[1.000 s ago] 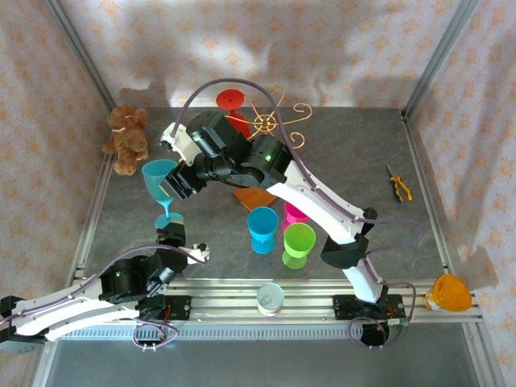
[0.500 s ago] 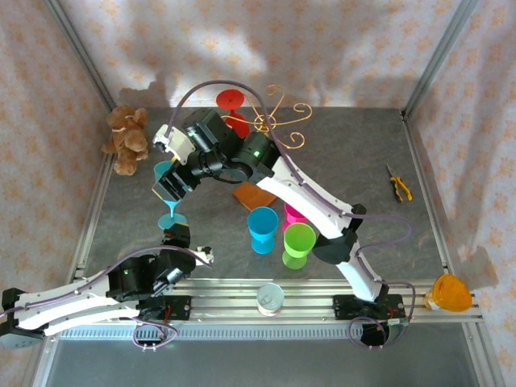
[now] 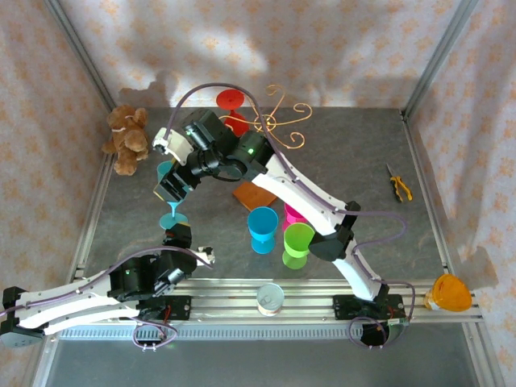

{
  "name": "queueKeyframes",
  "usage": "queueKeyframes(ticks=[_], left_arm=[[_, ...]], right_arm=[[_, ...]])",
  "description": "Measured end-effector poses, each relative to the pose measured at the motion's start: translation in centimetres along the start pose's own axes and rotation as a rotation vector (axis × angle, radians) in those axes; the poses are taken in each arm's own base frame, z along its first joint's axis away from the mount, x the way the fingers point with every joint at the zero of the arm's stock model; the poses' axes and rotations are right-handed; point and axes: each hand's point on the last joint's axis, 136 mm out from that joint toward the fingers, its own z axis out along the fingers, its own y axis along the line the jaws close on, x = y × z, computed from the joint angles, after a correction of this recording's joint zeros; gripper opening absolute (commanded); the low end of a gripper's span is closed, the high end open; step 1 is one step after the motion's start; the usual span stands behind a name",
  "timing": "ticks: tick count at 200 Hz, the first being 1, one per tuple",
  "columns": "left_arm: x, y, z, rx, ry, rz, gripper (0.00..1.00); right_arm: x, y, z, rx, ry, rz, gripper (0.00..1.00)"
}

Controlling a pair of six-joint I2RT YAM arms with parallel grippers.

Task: Take the wine glass off the wine glass rack

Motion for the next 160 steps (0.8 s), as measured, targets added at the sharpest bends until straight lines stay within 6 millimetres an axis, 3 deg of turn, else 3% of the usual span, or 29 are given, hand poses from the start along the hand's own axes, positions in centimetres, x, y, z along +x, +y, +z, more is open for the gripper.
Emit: queueKeyframes(ticks=[33,53,96,160], left_arm=[[-0.1,-0.2,0.1,0.004,0.001,0.007,0.00],[-0.1,-0.2,0.1,0.004,0.002,0.007,0.00],[-0.1,-0.5,0.1,0.009,0.003,0.015,0.00],[0.1,-1.0,0.2,0.020,0.007,0.028,0.00]], right_arm=[[0.6,0.2,0.6,-0.023,0.019,-0.007,0.88],[1.4,0.3,1.1,-0.040,0.046,-0.006,0.80],[2.4,0.5,1.2,-0.065,0.083,-0.007,0.57],[3.3,1.0,0.8,-0.102,0.122,0.011,0.31]])
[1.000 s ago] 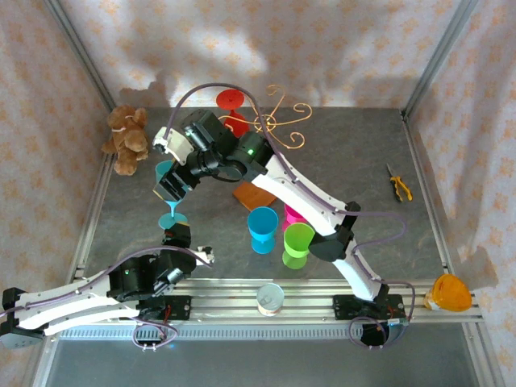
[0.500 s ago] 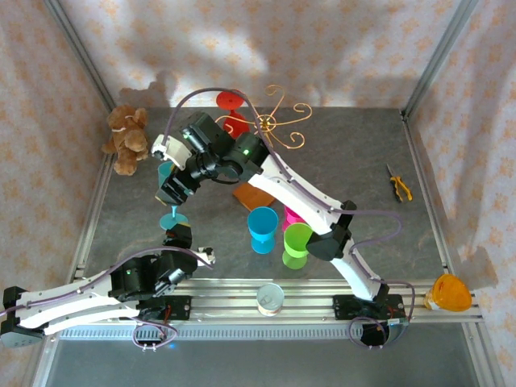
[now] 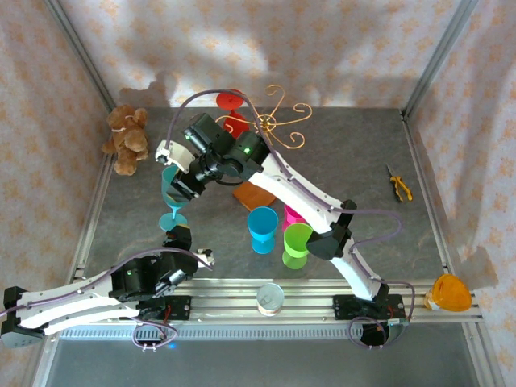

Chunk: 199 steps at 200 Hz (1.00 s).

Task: Take the wine glass off the wine glass rack

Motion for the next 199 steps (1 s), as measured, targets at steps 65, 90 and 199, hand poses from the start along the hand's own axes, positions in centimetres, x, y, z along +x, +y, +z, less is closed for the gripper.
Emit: queueKeyframes(ticks=[65,90,199], left_arm=[[0.0,0.0,-0.1,-0.005,-0.008,-0.017,0.08],[0.1,0.1,-0.2,-0.007,-0.009,-0.036,0.17],[0.3,-0.2,-0.2,0.004,-0.001,-0.054,0.70]], right_arm=[[0.4,1.2,-0.7,-0.054,0.017,0.029,0.00],[0.4,1.7,-1.0,-0.071,0.018,0.048,0.00],[0.4,2.6,-2.6,-0.067,0.015,0.104,0.00]])
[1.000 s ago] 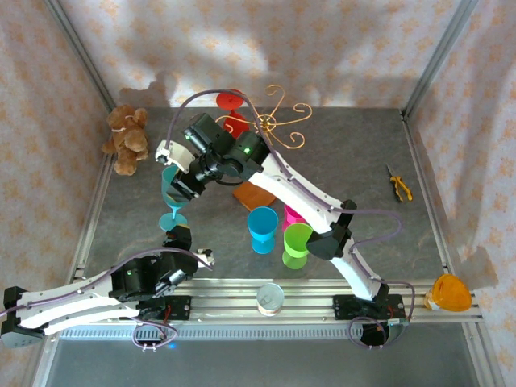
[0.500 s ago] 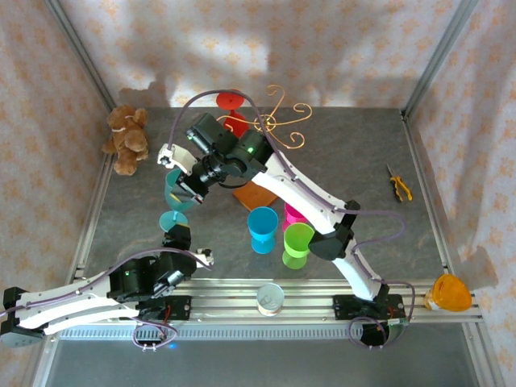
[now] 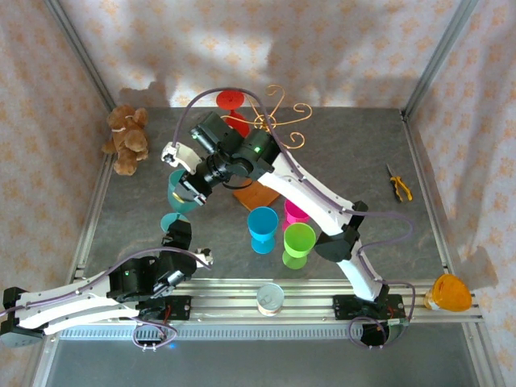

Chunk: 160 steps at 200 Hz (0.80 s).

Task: Take the wine glass off the wine glass rack

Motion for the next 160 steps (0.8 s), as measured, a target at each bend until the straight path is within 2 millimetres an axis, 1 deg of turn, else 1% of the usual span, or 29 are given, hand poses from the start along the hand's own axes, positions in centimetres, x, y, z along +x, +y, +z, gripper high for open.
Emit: queueKeyframes(ticks=[4,9,27,34,47,58,103,160], left_arm=[[0.0,-0.1,0.0,0.003,0.000,0.006,0.74],[0.0,-0.2,0.0,0.006,0.001,0.006,0.77],[0.0,-0.3,0.0,0.009,0.003,0.009,0.84],[0.0,-0.3,0.0,0.010,0.003,0.010,0.89],[0.0,-0.3,0.0,0.010,0.003,0.010,0.93],[0.0,-0.3,0.0,0.010,0.003,0.009,0.99],[0.3,-0.1,-0.1,-0.003,0.007,-0.015,0.99],[1.5,0.8,-0.5,-0.049,0.027,-0.099,0.99]], right_arm=[[0.0,0.0,0.0,0.004,-0.001,0.001,0.00],[-0.1,-0.1,-0.1,0.008,-0.003,0.001,0.00],[-0.3,-0.2,-0.4,0.025,-0.012,0.002,0.00],[-0.3,-0.2,-0.6,0.030,-0.015,0.002,0.00],[-0.4,-0.3,-0.9,0.044,-0.021,0.004,0.00],[-0.5,-0.4,-1.0,0.056,-0.024,0.007,0.00],[-0.2,-1.9,-1.0,0.138,-0.015,0.035,0.00],[0.5,-3.9,-0.6,0.236,0.005,0.080,0.00]])
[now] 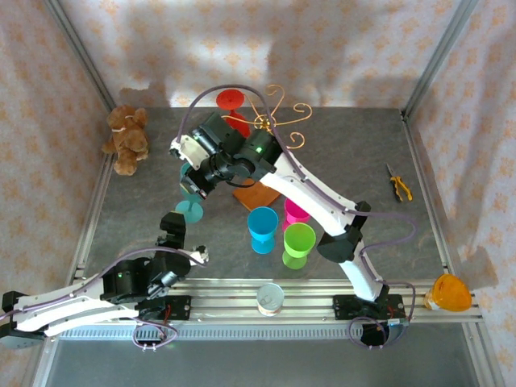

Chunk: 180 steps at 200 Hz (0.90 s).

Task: Take the wine glass off the wine glass rack

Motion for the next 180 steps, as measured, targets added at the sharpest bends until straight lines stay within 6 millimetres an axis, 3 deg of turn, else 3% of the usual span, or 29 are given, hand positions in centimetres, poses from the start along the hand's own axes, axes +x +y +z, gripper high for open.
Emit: queueKeyframes(ticks=[37,88,128,180], left_arm=[[1.3,1.7,-0.9,-0.029,-0.003,-0.095,0.99],[3.5,3.8,-2.0,-0.077,0.015,-0.221,0.99],[4.6,4.3,-2.5,-0.102,0.028,-0.276,1.00],[6.7,7.2,-4.0,-0.146,0.005,-0.452,0.99]], right_arm=[[0.9,-0.6,0.9,0.035,0.031,0.016,0.00],[1.5,0.1,1.6,0.057,0.046,0.004,0.00],[2.2,0.7,1.4,0.080,0.060,-0.009,0.00],[3.8,0.4,0.4,0.110,0.071,0.020,0.00]])
